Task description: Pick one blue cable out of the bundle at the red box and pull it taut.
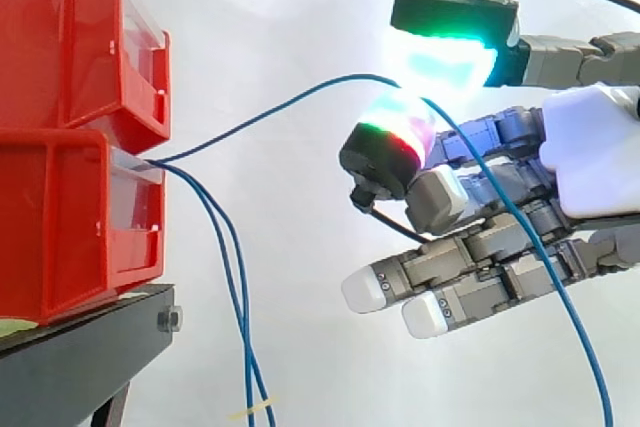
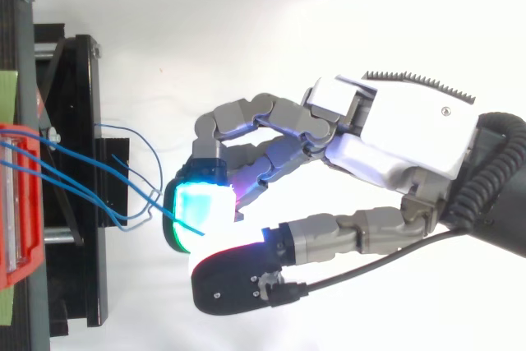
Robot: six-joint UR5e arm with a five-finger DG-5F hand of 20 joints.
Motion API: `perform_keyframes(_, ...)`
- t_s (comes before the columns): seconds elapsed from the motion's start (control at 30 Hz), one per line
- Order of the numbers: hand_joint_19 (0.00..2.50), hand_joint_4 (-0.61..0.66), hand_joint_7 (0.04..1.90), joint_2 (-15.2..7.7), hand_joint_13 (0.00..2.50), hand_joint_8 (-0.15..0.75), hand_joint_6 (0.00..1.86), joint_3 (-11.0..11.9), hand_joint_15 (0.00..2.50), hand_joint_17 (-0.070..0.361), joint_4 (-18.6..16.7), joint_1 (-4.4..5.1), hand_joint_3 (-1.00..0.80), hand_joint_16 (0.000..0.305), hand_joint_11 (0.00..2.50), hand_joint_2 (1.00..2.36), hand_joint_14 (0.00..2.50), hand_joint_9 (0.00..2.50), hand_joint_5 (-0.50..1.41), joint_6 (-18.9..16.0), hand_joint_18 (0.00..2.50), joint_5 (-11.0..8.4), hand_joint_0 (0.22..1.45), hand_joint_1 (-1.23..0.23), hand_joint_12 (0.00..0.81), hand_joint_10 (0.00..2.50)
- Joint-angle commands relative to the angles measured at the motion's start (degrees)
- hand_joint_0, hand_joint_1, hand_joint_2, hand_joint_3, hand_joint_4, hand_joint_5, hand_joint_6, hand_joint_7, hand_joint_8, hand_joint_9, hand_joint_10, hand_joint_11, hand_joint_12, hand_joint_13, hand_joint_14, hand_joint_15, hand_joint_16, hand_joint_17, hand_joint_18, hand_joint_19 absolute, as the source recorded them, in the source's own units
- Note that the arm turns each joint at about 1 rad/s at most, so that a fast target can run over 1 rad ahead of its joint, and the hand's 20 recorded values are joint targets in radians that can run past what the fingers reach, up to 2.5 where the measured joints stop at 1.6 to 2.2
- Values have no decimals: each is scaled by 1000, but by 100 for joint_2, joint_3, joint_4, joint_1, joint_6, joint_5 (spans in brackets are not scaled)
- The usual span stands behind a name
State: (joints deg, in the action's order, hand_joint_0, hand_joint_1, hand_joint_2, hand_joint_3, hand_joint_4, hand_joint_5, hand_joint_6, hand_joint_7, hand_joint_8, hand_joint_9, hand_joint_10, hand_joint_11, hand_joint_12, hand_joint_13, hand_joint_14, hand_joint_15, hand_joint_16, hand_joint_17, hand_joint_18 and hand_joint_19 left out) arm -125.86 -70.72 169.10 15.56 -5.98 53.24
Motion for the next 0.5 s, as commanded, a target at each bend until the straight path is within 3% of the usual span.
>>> perform_keyframes(0.0, 219, 146, 1345, 0, 535, 396, 834, -3, 230, 168, 0, 0, -6, 75, 1062, 1029, 6, 878, -97, 0, 561, -6, 570, -839, 506, 11)
perform_keyframes(0.47, 225, 141, 1343, 0, 531, 397, 833, 6, 224, 164, 0, 0, -6, 73, 1046, 1022, 6, 886, -97, 0, 579, -6, 576, -845, 505, 12)
